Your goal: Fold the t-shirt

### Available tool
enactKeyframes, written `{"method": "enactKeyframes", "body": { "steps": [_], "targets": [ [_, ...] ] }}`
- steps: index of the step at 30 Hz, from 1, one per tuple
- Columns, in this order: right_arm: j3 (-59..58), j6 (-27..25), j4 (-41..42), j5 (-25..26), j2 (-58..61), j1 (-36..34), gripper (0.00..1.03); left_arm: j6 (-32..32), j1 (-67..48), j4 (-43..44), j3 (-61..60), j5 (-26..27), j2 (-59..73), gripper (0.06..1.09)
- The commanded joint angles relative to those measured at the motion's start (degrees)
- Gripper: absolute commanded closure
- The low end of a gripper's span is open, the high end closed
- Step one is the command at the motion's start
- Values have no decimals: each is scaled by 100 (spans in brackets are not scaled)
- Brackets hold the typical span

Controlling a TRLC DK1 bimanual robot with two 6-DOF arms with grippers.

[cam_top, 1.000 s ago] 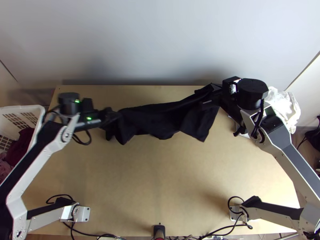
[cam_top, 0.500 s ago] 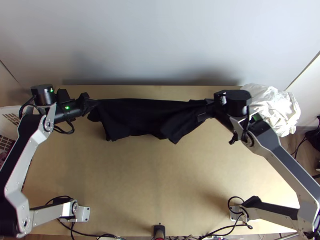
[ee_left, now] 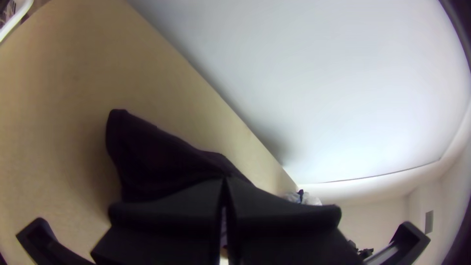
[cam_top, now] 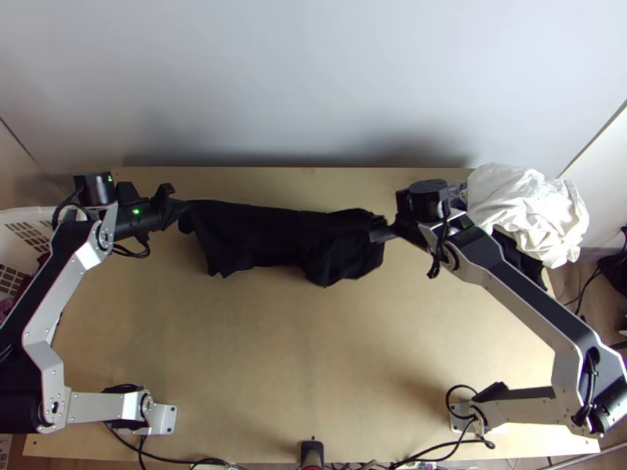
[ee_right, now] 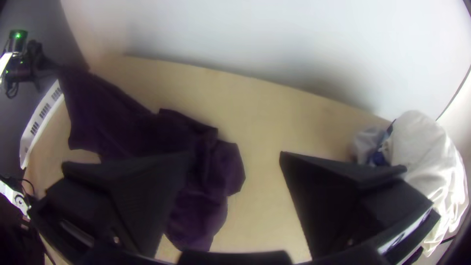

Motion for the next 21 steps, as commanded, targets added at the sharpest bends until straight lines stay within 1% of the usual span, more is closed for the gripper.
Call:
{"method": "enactKeyframes", "body": {
  "steps": [1,4,9,12,16,18,21],
  "targets": [
    [-110,354,-780,-367,123,93,3,132,165,443,-487,5,60,105],
    [-259,460,-1219,-464,-369,401,4,176,341,627,-750,5,60,105],
    [-426,767,-2142,-904,-1134,1051,4,220,587,891,-1058,76,52,105],
    [-523,837,-2784,-1677,-1204,1227,4,272,604,900,-1075,84,60,105],
    [-980,583,-3012,-1765,-1204,1710,4,237,595,935,-1040,84,43,105],
    [-1279,433,-2968,-1765,-1196,1737,4,193,587,935,-1014,84,8,105],
    [-1683,398,-2766,-1774,-1222,1737,4,114,587,935,-987,84,-45,105]
  ]
}}
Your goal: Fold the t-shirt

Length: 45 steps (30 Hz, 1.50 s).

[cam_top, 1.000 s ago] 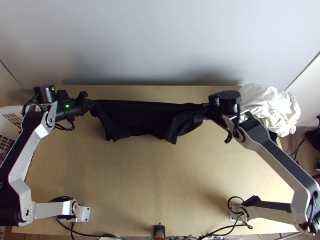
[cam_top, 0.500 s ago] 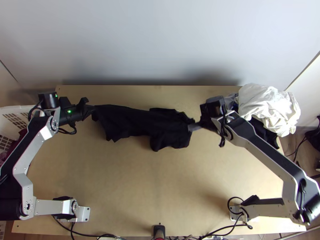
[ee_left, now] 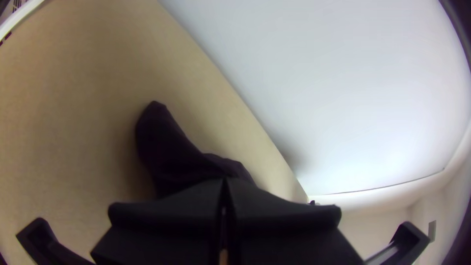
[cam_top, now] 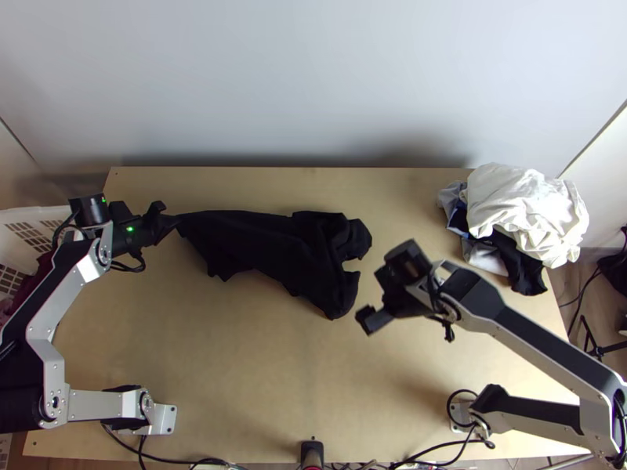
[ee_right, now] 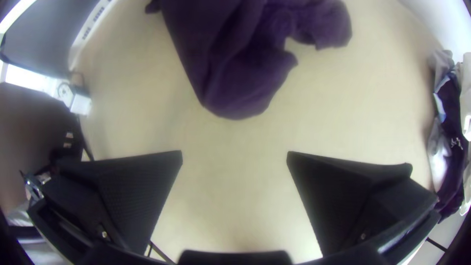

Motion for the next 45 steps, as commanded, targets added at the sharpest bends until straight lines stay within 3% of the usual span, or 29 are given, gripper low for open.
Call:
{"method": "enactKeyframes", "body": {
  "steps": [1,8,18,23,32,35,39,40,43,45],
  "targets": [
    [-844,-162,-45,-213,-162,296,4,-102,40,43,-4,14,-102,105],
    [-1354,-170,676,-213,-312,288,5,-137,84,25,22,-3,-137,105],
    [-844,85,2434,94,857,411,5,-304,-250,-150,251,-205,-225,105],
    [-607,120,2882,121,1517,428,5,-287,-285,-229,242,-223,-287,105],
    [-484,190,2935,218,2000,490,7,-260,-206,-300,286,-223,-392,105],
    [-458,93,2996,719,2123,604,27,-260,-180,-300,330,-223,-383,105],
    [-264,-109,3014,912,2132,666,93,-252,-100,-309,339,-214,-401,105],
    [-229,-188,3014,912,2114,666,99,-243,-65,-326,339,-214,-410,105],
    [-97,-452,2847,903,1807,692,100,-164,40,-396,330,-205,-445,105],
    [281,-636,2214,894,1517,771,100,-93,146,-423,312,-153,-480,105]
  ]
}}
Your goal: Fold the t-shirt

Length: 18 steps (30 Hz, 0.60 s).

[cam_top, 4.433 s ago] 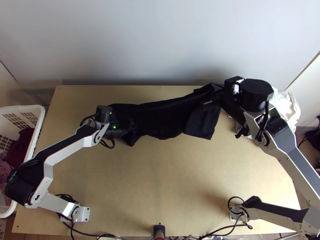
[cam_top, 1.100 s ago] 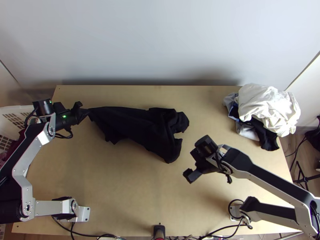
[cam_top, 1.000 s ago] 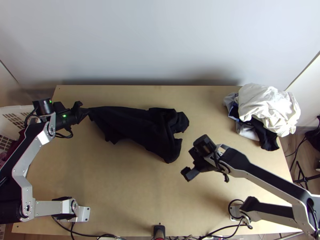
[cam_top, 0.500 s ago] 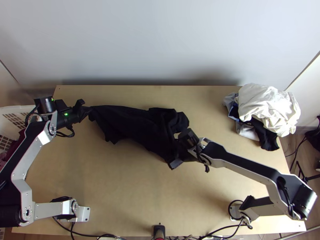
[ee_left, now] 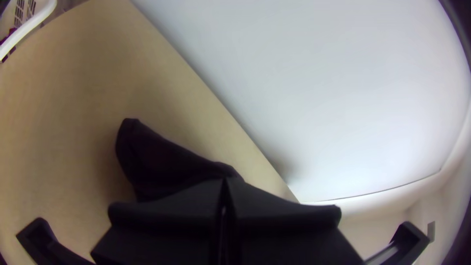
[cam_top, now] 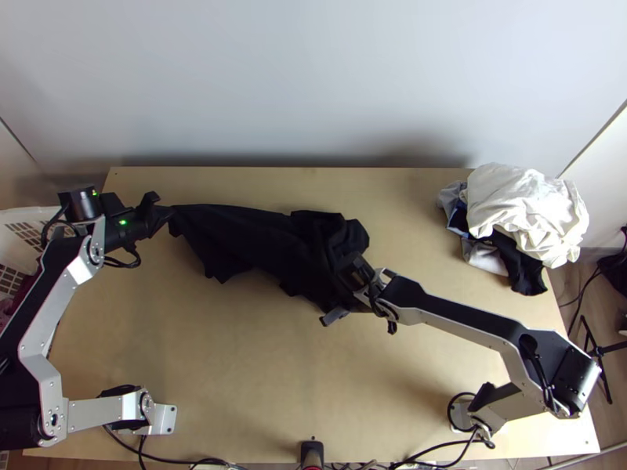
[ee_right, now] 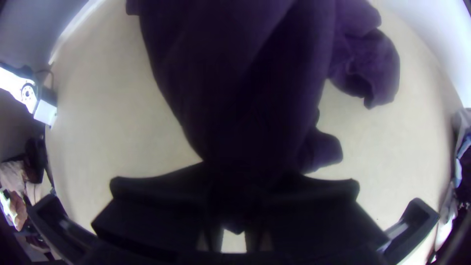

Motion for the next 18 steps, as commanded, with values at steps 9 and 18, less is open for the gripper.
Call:
{"method": "enactKeyframes", "body": {
  "steps": [9,18],
  "targets": [
    [3685,-494,-2288,-1464,-55,-880,100,420,343,-29,-264,237,-43,105],
    [7429,455,-2200,-1587,3373,-2216,100,499,246,76,-422,237,177,105]
  ]
}}
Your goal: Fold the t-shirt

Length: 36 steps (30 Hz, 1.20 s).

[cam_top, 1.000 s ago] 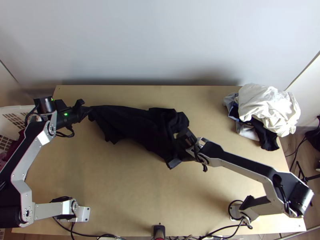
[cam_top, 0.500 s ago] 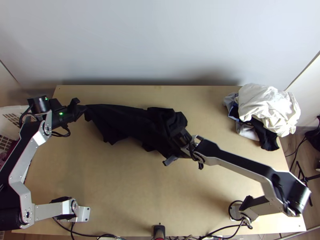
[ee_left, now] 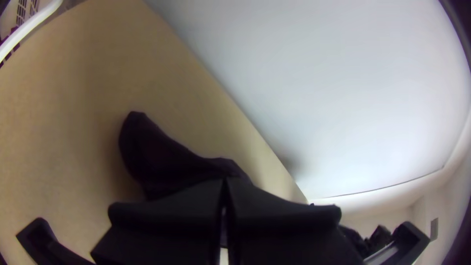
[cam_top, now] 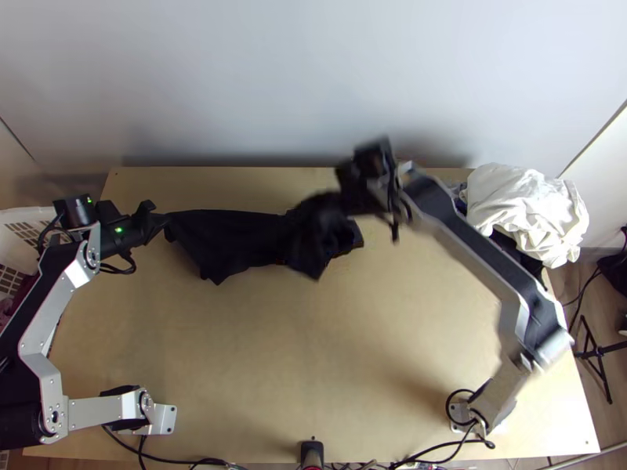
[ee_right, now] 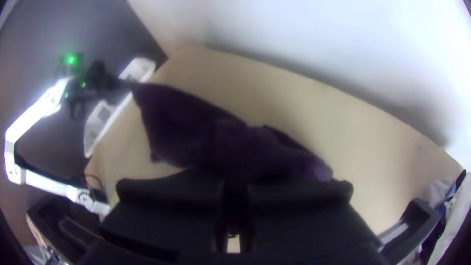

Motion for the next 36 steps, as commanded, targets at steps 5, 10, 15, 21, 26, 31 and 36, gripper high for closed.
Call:
{"method": "enactKeyframes", "body": {
  "steps": [5,10,15,21,26,31,36],
  "targets": [
    [2826,819,307,50,3026,-688,100,312,-25,50,-322,21,180,105],
    [2412,889,34,76,3430,-670,16,400,-16,59,-340,21,303,105],
    [1894,854,-739,76,3026,-688,3,400,-25,112,-375,30,355,105],
    [-1340,925,1256,93,284,-521,3,365,-42,120,-410,74,294,105],
    [-1947,986,887,85,-586,-275,3,356,-95,120,-489,83,188,105],
    [-2527,1012,887,137,-1052,15,4,338,-148,120,-516,83,144,105],
    [-2755,1012,1089,401,-920,173,4,268,-174,120,-542,83,65,105]
  ]
}}
